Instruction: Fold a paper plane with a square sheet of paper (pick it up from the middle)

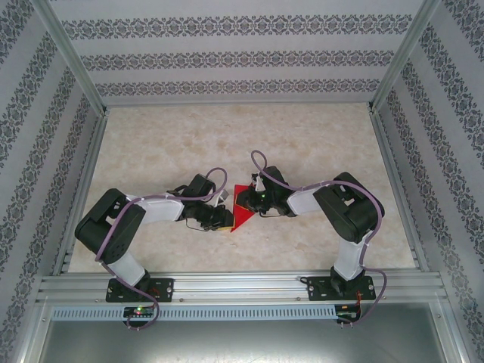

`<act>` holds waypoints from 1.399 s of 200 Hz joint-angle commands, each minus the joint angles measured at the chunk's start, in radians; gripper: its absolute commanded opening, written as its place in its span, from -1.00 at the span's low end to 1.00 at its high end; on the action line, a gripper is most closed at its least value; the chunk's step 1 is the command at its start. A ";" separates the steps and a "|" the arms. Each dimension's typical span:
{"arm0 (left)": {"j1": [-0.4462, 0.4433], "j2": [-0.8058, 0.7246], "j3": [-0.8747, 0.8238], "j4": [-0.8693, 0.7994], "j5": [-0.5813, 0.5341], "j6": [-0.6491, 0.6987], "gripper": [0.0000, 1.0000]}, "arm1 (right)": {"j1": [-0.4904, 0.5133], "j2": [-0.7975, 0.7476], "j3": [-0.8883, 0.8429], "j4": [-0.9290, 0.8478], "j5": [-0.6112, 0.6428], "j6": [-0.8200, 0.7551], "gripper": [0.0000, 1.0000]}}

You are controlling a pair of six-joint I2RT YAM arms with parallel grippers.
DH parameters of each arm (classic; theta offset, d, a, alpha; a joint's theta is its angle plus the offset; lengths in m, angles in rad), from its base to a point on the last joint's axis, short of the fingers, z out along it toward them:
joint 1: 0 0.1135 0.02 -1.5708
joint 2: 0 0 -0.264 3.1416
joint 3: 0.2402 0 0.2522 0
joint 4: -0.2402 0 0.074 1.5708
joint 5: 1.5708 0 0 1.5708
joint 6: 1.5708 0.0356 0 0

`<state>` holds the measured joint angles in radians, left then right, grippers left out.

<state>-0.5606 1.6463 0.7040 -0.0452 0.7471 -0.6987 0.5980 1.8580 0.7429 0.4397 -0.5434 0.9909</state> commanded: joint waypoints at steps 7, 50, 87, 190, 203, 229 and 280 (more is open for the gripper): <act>0.005 -0.014 -0.005 -0.028 -0.015 -0.002 -0.71 | 0.002 0.058 -0.037 -0.100 0.049 -0.032 -0.69; 0.005 -0.004 -0.008 -0.029 0.021 0.015 -0.92 | 0.003 0.067 -0.038 -0.098 0.049 -0.033 -0.69; -0.005 0.046 -0.015 -0.073 0.028 0.034 -1.00 | 0.003 0.084 -0.039 -0.098 0.050 -0.031 -0.69; -0.045 0.100 -0.014 -0.195 -0.004 0.073 -0.80 | 0.000 0.093 -0.040 -0.110 0.061 -0.037 -0.69; -0.048 0.067 -0.033 -0.178 0.016 0.065 -0.79 | 0.000 0.094 -0.041 -0.111 0.061 -0.039 -0.69; -0.047 -0.097 -0.093 -0.156 -0.057 0.017 -0.63 | 0.000 0.097 -0.042 -0.109 0.056 -0.041 -0.69; -0.037 -0.282 -0.113 -0.194 -0.235 -0.050 -0.66 | 0.003 0.093 -0.049 -0.108 0.058 -0.039 -0.69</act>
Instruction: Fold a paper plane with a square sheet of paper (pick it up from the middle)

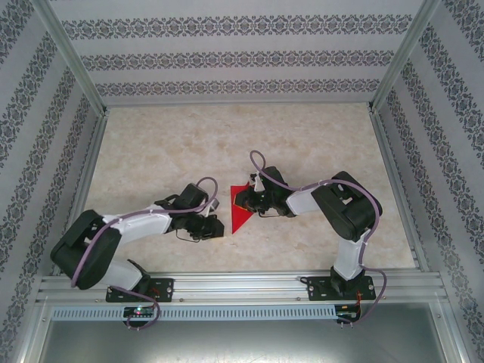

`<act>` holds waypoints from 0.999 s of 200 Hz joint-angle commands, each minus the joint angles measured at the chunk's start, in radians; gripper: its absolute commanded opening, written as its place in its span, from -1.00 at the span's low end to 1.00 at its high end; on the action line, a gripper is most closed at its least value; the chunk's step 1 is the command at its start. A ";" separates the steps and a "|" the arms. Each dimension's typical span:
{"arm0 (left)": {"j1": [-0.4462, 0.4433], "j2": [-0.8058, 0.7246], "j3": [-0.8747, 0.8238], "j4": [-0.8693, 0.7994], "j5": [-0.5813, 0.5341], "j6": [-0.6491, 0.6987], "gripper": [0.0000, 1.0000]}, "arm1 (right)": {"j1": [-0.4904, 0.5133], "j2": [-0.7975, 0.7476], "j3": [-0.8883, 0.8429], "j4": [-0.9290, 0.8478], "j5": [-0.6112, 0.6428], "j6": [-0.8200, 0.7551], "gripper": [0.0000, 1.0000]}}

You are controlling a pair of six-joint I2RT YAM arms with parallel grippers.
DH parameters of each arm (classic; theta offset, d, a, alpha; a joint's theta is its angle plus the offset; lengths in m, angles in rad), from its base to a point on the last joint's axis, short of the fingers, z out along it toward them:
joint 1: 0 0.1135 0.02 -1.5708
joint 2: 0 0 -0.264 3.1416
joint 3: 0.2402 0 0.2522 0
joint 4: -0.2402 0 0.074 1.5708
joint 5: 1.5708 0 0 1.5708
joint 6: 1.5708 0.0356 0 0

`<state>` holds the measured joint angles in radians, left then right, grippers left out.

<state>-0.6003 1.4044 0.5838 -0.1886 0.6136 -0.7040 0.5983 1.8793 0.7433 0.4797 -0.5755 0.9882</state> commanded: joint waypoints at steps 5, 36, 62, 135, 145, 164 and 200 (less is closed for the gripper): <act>0.005 -0.043 0.012 -0.047 -0.102 -0.051 -0.66 | 0.002 0.069 -0.053 -0.148 0.092 -0.035 -0.69; 0.007 -0.017 0.064 0.055 -0.032 -0.081 -0.70 | 0.004 0.067 -0.055 -0.146 0.092 -0.033 -0.69; 0.007 0.059 0.111 0.177 0.070 -0.111 -0.70 | 0.006 0.072 -0.054 -0.140 0.090 -0.031 -0.69; -0.018 0.240 0.175 0.249 0.124 -0.112 -0.69 | 0.009 0.084 -0.051 -0.125 0.085 -0.025 -0.70; -0.018 0.255 0.183 0.209 0.091 -0.098 -0.70 | 0.008 0.084 -0.051 -0.124 0.085 -0.026 -0.70; -0.019 0.295 0.186 0.189 0.097 -0.097 -0.72 | 0.009 0.087 -0.048 -0.128 0.082 -0.027 -0.70; -0.018 0.321 0.138 0.155 0.114 -0.093 -0.73 | 0.009 0.092 -0.045 -0.127 0.080 -0.028 -0.70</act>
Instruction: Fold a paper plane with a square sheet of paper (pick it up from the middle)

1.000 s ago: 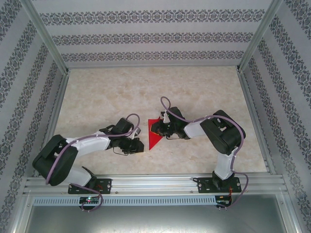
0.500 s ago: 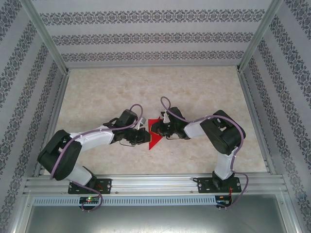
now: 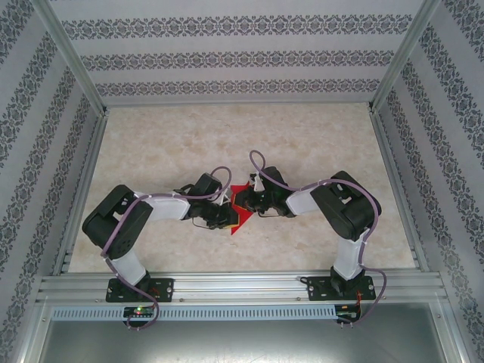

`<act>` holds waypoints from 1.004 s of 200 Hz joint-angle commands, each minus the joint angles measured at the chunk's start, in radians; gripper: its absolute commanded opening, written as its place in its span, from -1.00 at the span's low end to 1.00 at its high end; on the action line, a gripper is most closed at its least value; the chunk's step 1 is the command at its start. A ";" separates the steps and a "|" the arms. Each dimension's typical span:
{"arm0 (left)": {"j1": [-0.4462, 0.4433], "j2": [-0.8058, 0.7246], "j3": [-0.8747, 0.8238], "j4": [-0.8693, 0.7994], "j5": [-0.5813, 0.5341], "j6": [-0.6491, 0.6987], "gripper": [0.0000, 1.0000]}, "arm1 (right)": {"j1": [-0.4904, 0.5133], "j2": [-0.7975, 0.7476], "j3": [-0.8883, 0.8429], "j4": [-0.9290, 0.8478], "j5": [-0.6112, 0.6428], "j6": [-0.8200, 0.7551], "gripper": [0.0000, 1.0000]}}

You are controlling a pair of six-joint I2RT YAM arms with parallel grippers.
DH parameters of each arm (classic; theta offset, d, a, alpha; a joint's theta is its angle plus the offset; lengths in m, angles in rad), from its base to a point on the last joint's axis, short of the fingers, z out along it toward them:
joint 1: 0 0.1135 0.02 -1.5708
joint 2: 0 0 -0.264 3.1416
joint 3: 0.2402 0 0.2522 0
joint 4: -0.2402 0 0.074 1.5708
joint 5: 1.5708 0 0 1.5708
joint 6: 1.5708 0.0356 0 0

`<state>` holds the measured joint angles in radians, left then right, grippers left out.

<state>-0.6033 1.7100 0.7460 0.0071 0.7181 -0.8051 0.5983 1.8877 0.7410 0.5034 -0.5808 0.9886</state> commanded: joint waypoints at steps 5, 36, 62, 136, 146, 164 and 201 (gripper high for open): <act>-0.015 0.021 -0.034 -0.037 0.016 0.007 -0.73 | 0.008 0.082 -0.044 -0.151 0.085 -0.025 -0.70; -0.015 0.051 -0.099 0.019 0.084 -0.015 -0.72 | 0.008 0.085 -0.045 -0.151 0.088 -0.026 -0.70; -0.018 0.050 -0.129 -0.007 0.092 0.016 -0.71 | 0.008 0.085 -0.044 -0.155 0.090 -0.026 -0.69; -0.018 0.018 -0.202 -0.056 0.107 0.041 -0.70 | 0.009 0.091 -0.046 -0.153 0.093 -0.023 -0.70; -0.021 0.019 -0.212 -0.046 0.108 0.034 -0.70 | 0.010 0.091 -0.045 -0.151 0.093 -0.023 -0.70; -0.024 0.009 -0.233 -0.039 0.113 0.020 -0.70 | 0.009 0.088 -0.045 -0.152 0.090 -0.019 -0.70; -0.024 -0.103 -0.272 -0.073 0.083 -0.005 -0.70 | 0.011 0.091 -0.048 -0.151 0.096 -0.014 -0.70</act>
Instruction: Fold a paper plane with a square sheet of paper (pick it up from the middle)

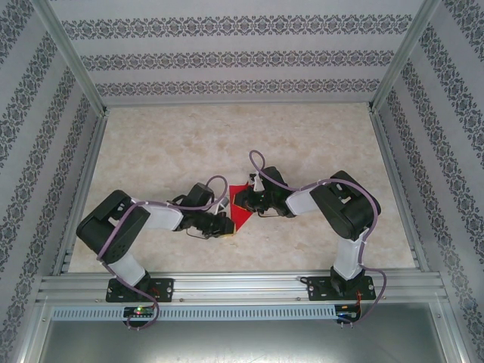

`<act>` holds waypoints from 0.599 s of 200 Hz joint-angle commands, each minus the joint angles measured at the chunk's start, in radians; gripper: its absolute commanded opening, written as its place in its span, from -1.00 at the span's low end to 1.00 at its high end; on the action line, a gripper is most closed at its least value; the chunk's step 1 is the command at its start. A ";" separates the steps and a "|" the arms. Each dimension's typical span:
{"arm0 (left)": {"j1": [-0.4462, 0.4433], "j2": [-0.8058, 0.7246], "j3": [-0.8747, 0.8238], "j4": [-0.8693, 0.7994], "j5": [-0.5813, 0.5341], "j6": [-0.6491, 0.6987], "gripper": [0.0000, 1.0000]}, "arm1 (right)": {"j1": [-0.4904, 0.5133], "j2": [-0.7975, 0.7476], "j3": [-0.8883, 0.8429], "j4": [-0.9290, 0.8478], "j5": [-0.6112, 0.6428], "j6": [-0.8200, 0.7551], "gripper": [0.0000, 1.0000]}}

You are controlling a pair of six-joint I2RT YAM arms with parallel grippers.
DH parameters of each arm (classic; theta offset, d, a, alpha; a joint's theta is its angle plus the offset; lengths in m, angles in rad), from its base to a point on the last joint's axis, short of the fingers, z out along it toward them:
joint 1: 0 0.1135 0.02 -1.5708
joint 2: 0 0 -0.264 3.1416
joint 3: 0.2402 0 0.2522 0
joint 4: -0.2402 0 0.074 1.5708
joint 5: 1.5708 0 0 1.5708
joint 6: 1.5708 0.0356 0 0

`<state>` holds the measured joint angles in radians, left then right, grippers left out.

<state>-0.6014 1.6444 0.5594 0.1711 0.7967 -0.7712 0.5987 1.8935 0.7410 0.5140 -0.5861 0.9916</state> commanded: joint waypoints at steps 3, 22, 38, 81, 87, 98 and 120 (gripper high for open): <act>-0.026 -0.049 -0.086 -0.242 0.005 -0.039 -0.69 | 0.012 0.086 -0.048 -0.160 0.102 -0.015 -0.70; -0.026 -0.118 -0.061 -0.326 -0.023 -0.010 -0.70 | 0.014 0.091 -0.046 -0.152 0.101 -0.010 -0.70; -0.025 -0.221 -0.042 -0.379 -0.080 -0.004 -0.71 | 0.018 0.089 -0.049 -0.149 0.105 0.005 -0.70; 0.017 -0.411 -0.005 -0.399 -0.253 -0.054 -0.71 | 0.047 0.059 -0.099 -0.066 0.176 0.115 -0.70; 0.023 -0.408 0.005 -0.382 -0.254 -0.058 -0.70 | 0.056 0.056 -0.103 -0.060 0.188 0.136 -0.70; 0.028 -0.385 0.024 -0.347 -0.251 -0.065 -0.69 | 0.083 0.056 -0.109 -0.039 0.209 0.169 -0.71; 0.028 -0.290 0.068 -0.256 -0.213 -0.092 -0.70 | 0.111 0.063 -0.107 -0.041 0.244 0.207 -0.71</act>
<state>-0.5819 1.2720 0.5800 -0.1627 0.5888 -0.8185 0.6624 1.8877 0.6899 0.6380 -0.4515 1.1336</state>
